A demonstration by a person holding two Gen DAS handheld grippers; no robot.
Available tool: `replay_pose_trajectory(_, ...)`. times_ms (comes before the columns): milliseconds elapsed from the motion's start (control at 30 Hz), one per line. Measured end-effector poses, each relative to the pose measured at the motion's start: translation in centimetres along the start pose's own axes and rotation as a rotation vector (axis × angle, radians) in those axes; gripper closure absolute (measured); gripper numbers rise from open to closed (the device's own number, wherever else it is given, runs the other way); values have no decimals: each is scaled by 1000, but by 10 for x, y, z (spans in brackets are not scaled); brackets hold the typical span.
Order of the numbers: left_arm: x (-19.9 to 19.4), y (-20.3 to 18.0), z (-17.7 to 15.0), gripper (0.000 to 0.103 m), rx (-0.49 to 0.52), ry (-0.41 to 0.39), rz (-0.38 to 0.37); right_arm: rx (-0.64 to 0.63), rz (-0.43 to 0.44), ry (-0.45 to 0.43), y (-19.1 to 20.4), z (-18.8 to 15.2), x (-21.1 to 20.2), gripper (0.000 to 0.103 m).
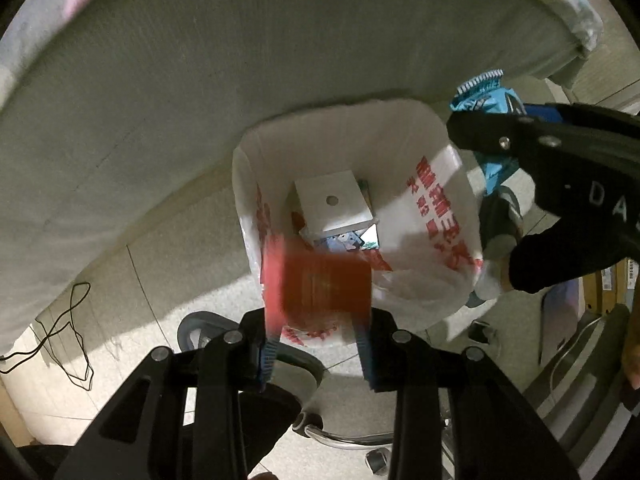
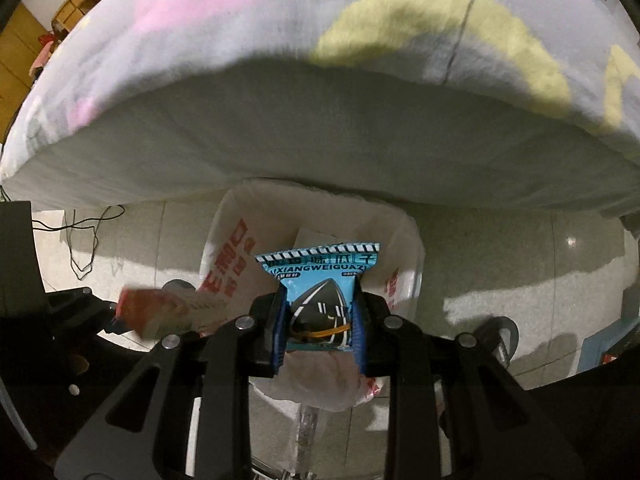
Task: Collect trash
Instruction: 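Open both tools to drop the box and packet into the bag, then raise both tools back over the bed toward the red wrapper and white sachet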
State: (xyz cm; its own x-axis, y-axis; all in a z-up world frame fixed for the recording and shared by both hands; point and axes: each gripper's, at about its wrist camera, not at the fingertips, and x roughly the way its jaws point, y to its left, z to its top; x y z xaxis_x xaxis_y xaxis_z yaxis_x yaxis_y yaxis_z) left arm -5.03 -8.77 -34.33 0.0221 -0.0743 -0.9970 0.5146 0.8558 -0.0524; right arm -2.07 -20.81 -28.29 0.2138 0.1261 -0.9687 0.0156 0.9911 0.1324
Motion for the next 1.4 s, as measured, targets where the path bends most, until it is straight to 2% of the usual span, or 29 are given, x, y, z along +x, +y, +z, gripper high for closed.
replay_pose_trajectory(33,2,-1,-1,65,8,-6,-7,3,12,22,0,1,5,72)
replay_pose_trajectory(67,2,-1,2,40,15,-15,-6,7,18,38,-3,3,8,49)
replay_pose_trajectory(100,1,-2,1,22,20,-31,8,13,10,41,-5,3,10,38)
replay_pose_trajectory(133,1,-2,1,8,19,-40,11,16,-2,33,-6,5,10,26)
replay_pose_trajectory(367,1,3,-2,8,5,-36,0,66,9,37,-19,2,13,24)
replay_pose_trajectory(600,0,0,-3,8,-4,-63,10,84,20,35,-19,0,10,24)
replay_pose_trajectory(733,-9,3,-5,8,-26,-95,16,113,48,35,-24,-3,5,23)
replay_pose_trajectory(967,-24,0,-9,8,-22,-152,77,164,78,21,-31,-9,-6,22)
replay_pose_trajectory(1233,-54,-1,-11,8,-68,-245,71,179,106,-16,-35,-14,-33,21)
replay_pose_trajectory(1400,-80,2,-11,8,-140,-317,48,157,99,-69,-39,-12,-65,21)
